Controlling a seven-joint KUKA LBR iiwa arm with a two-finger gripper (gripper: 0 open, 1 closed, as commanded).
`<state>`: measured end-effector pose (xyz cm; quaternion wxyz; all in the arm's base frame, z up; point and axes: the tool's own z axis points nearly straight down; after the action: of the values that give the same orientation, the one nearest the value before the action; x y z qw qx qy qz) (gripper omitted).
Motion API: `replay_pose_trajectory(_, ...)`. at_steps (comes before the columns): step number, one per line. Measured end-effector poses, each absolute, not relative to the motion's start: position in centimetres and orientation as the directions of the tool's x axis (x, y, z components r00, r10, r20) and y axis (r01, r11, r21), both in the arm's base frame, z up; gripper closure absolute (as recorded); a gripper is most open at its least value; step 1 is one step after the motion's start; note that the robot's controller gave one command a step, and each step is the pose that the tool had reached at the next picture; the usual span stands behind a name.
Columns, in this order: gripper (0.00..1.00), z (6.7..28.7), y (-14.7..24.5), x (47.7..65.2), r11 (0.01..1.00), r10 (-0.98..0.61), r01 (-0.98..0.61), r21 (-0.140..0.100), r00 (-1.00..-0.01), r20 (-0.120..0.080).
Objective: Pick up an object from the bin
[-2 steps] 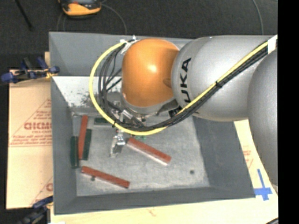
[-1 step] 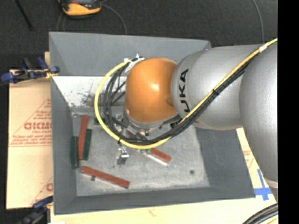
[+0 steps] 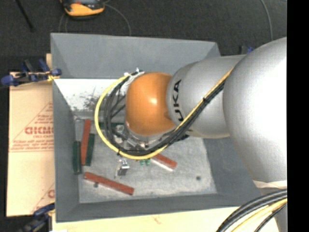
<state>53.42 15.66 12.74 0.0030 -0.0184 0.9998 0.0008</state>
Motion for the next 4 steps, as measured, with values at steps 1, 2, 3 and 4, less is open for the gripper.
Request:
replay_pose_trajectory(1,1.0,8.7,16.2,49.7,0.963,-0.271,-0.271,0.002,-0.963,-0.02)
replay_pose_trajectory(2,0.0,9.0,16.5,50.8,0.965,-0.263,-0.264,0.006,-0.962,-0.072)
replay_pose_trajectory(3,0.0,9.0,16.5,50.7,0.964,-0.263,-0.264,0.006,-0.962,-0.068)
replay_pose_trajectory(4,1.0,8.7,16.2,49.8,0.963,-0.271,-0.271,0.003,-0.963,0.003)
